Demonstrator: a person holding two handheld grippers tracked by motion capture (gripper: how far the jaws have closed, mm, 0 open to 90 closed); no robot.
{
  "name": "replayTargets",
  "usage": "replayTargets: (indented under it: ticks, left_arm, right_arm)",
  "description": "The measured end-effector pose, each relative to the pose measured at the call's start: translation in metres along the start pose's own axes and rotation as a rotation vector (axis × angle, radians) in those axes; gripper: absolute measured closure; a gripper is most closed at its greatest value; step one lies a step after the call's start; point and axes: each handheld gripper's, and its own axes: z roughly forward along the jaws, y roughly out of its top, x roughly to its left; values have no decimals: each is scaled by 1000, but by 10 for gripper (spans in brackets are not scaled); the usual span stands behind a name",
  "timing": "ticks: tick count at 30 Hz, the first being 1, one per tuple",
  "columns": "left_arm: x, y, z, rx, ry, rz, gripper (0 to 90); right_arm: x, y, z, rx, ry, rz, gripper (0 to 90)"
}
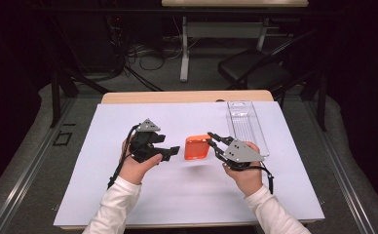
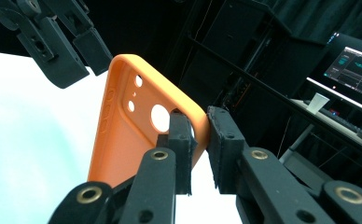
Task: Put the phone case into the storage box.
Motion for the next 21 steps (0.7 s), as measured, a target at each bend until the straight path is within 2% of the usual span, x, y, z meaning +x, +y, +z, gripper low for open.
replayTargets:
  ticks: [3,11,13,21]
  left_arm:
    - [1,-1,0,9,-4,1,265]
    - [6,-3,0,14,-1,-29,189]
    - [7,-3,0,25,-6,-22,166]
    - [9,-4,2,24,-15,-27,150]
  right_arm:
    - [0,0,-1,-6,-3,-5,807]
    - [-2,-1,-1,-22,-7,-18,807]
    - [-3,-1,-2,-21,-11,-20,807]
    - [-5,-2,-6,-31,-21,-23,806]
